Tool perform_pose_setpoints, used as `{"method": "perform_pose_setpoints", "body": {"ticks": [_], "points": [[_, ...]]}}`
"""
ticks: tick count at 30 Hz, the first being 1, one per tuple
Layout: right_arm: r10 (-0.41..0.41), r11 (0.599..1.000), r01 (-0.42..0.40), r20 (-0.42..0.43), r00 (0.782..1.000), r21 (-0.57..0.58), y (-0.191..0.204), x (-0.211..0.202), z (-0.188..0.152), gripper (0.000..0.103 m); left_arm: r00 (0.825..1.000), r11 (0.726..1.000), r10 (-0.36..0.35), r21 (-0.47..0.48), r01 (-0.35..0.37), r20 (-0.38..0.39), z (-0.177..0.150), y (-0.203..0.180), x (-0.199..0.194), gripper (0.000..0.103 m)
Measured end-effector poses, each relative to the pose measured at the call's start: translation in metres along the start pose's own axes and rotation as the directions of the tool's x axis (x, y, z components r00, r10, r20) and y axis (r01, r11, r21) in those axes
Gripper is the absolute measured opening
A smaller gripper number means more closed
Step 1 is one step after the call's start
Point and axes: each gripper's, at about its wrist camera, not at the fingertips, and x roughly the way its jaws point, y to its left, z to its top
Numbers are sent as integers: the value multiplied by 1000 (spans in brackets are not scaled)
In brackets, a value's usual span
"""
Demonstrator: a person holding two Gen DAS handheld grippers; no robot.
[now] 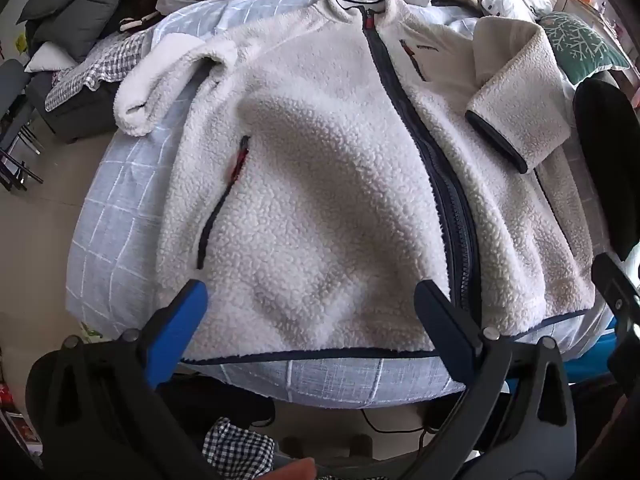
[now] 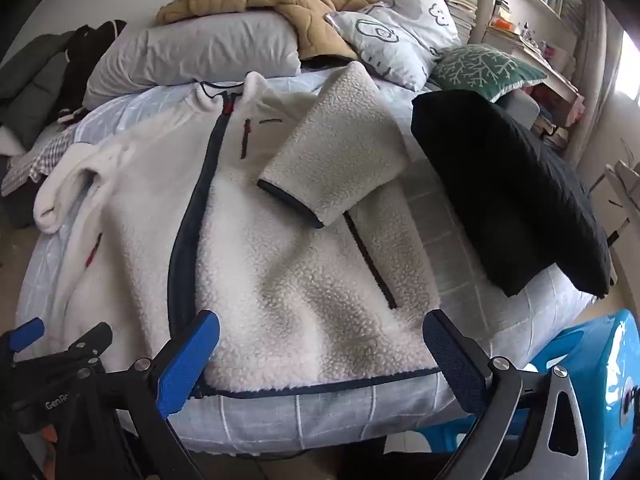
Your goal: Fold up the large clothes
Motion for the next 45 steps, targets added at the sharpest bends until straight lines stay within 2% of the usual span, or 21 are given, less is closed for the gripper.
{"method": "perform_pose_setpoints", "body": {"ticks": [3,5,13,31,45], "points": [[7,1000,-7,-11,1000,12,-1,1,-1,103,1000,1000,-25,-4,25,11,0,7,-3,103],[14,1000,-13,-19,1000,17,0,1,-2,103,1000,1000,14,14,-14,10,2,-1,-4,103],[21,1000,-22,-29,999,-20,8,3,2,103,1000,1000,4,25,-4,13,1,-5,-3,103],[33,999,-33,-32,999,-5,7,4,4,103,1000,999,24,37,-24,11,-1,-8,-3,103],[26,999,-27,-30,999,-18,7,3,3,103,999,1000,11,23,-12,37,0,-4,-11,103]]}}
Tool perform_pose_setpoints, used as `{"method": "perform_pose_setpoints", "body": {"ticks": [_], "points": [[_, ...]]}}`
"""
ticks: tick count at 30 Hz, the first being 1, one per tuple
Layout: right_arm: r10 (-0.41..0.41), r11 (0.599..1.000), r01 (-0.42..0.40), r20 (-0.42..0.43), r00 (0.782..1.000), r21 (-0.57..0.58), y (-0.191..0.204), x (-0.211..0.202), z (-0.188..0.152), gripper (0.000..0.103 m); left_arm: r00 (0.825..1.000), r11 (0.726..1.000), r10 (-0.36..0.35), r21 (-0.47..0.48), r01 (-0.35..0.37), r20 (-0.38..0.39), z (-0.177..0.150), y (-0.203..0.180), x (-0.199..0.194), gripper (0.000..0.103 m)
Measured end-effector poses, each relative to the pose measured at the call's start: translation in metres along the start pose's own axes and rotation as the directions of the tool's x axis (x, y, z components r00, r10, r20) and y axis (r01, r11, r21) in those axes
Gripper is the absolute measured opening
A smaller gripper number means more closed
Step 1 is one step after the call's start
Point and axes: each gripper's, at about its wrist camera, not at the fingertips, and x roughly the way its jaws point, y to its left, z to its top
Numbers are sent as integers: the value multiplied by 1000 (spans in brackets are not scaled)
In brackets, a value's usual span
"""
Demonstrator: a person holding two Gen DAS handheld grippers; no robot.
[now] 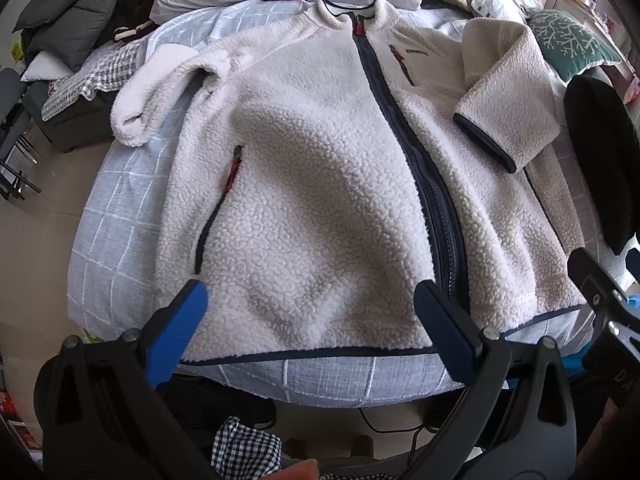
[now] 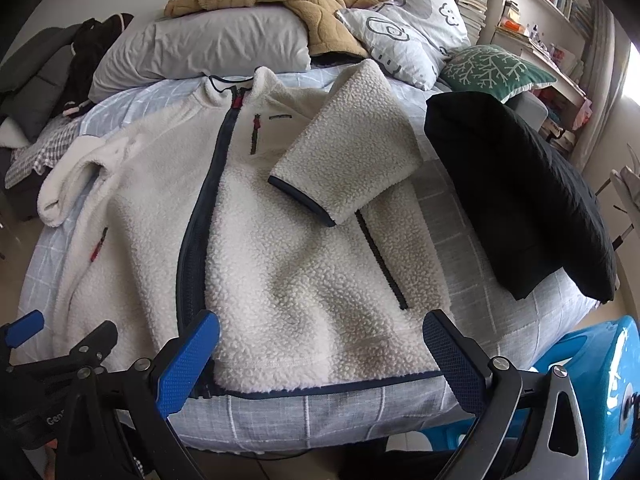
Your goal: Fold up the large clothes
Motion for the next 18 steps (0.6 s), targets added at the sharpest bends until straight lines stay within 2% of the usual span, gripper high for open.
{"method": "perform_pose_setpoints", "body": {"ticks": [18], "points": [[-11,1000,11,1,1000,3,0,0,0,103,1000,1000,4,1,-4,5,1,-1,-1,103]]}}
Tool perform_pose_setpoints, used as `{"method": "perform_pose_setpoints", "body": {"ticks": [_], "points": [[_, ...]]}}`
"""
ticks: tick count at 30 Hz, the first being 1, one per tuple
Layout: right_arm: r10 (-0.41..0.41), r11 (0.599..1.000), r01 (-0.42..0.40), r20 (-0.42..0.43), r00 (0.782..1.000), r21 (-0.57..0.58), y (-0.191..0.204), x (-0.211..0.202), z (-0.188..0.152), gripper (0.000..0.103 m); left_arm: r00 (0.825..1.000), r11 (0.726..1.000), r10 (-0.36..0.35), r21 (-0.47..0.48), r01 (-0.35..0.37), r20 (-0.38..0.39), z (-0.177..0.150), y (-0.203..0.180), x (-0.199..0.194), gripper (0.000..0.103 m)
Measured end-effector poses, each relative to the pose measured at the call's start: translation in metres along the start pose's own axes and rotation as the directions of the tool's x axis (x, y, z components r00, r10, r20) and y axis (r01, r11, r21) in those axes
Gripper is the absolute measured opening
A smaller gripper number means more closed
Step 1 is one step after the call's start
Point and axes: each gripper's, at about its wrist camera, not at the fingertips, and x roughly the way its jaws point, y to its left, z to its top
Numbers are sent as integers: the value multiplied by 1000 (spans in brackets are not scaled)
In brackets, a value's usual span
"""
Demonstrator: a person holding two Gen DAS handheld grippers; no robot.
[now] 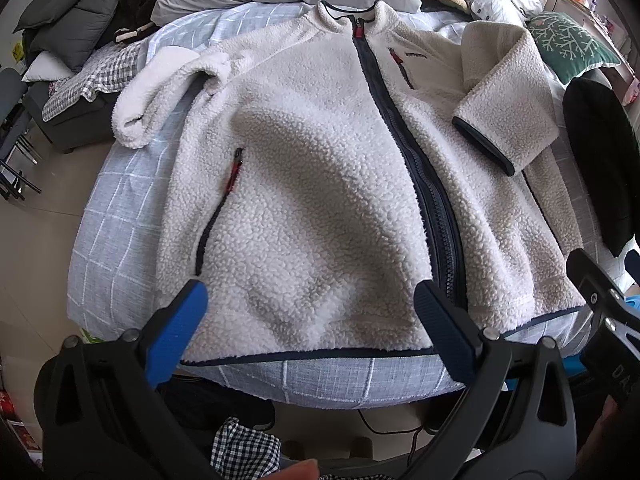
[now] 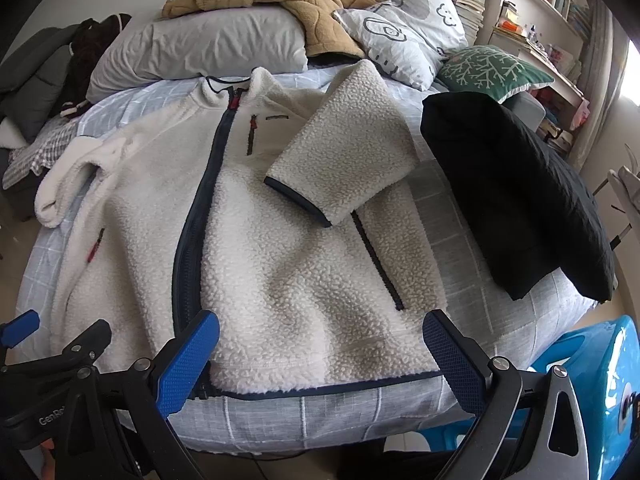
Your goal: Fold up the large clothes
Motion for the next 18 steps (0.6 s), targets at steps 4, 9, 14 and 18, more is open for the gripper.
{"method": "perform_pose_setpoints", "body": {"ticks": [4,9,14,18], "points": [[-1,1000,1,0,1000,0,0,0,0,103,1000,1000,-2,-1,2,1,0,0,0,103],[-1,1000,1,1,1000,1,-1,0,0,103,1000,1000,-1,0,1,1,0,0,0,103],[-4,1000,4,2,1000,0,-2,-2,1,103,1000,1000,-1,-4,1,6,1,0,-1,103],[-8,1000,8,11,1000,0,-3,-2,2,103,1000,1000,13,-5,-13,15,2,2,-2,103]]}}
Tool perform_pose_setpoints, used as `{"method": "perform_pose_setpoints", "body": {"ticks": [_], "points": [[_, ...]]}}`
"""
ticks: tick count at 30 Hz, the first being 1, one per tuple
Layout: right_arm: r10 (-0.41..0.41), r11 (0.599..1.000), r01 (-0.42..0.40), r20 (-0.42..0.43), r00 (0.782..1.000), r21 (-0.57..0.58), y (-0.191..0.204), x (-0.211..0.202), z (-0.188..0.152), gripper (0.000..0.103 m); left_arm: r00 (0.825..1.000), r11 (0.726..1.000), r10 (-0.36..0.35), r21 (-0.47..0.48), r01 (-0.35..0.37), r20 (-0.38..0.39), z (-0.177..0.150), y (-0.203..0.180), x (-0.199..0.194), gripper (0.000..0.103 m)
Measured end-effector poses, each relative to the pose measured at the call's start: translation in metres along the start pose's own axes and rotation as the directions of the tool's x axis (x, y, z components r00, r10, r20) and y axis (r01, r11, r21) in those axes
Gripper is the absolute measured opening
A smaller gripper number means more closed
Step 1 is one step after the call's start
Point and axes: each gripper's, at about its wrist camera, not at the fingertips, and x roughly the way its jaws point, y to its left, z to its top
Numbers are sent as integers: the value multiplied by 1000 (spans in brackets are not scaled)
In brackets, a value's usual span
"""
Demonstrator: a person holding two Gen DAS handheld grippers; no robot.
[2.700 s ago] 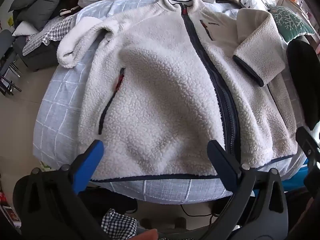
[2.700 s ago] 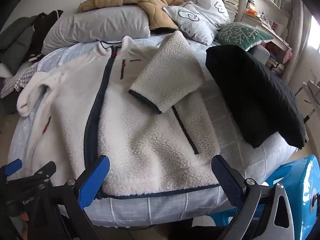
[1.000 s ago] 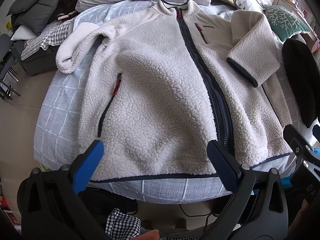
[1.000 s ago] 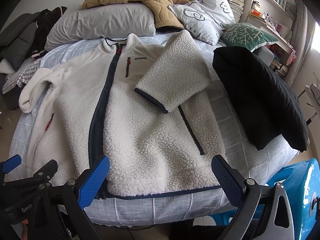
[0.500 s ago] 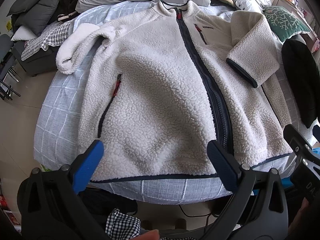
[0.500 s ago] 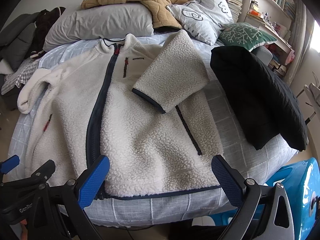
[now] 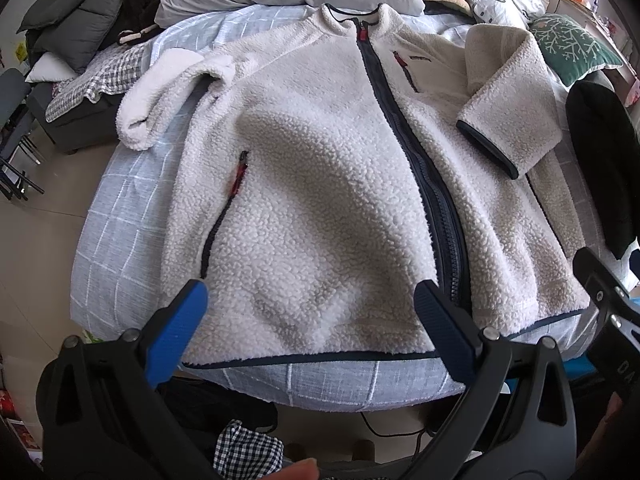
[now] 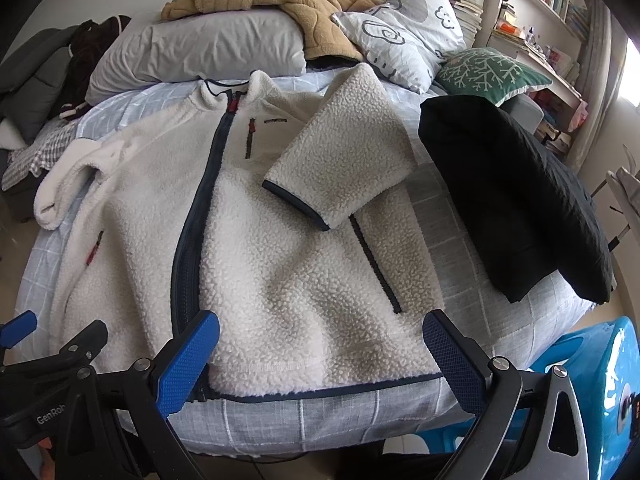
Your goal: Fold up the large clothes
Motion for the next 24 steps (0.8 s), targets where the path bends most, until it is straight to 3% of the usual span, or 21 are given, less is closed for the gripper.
{"method": "perform_pose_setpoints", "body": {"ticks": [5,11,15,19,21,24], "points": [[-9,1000,9,5,1000,-3,1,3,2,103,1000,1000,-1,-13,1,22,1,3,1,103],[-17,1000,17,41,999,-11,-6,2,11,103,995,996,-84,21,83,48,22,6,4,103],[-37,995,49,136,990,-89,-9,-11,29,103,993,991,-103,95,97,55,46,6,2,103],[-53,981,81,160,986,-177,-8,-6,51,103,991,981,-129,150,121,46,80,3,7,103],[-12,977,41,141,990,-208,-7,5,65,103,989,976,-135,181,122,64,96,0,12,103],[169,966,-161,21,985,-203,-5,38,92,103,981,965,-180,206,162,75,113,-3,31,103]]}}
